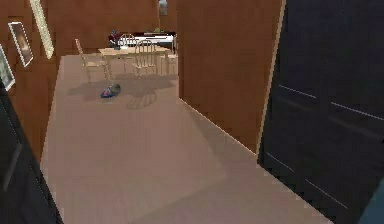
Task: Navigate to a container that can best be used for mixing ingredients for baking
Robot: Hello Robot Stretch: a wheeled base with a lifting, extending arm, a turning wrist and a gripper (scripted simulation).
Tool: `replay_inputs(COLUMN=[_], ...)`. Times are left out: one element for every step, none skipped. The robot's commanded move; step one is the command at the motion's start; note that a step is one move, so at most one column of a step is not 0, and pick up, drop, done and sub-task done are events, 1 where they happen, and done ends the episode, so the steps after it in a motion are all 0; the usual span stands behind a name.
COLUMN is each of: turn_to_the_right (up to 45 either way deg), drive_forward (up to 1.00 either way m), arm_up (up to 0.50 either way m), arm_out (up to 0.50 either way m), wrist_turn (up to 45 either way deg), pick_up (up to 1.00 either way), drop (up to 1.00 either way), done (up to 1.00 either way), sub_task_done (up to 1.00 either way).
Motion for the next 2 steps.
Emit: replay_inputs(turn_to_the_right=[-27.0,-3.0], drive_forward=[0.00,0.00], arm_up=[0.00,0.00], arm_out=[0.00,0.00], wrist_turn=[0.0,0.0], pick_up=[0.00,0.00], drop=[0.00,0.00], done=[0.00,0.00], sub_task_done=[0.00,0.00])
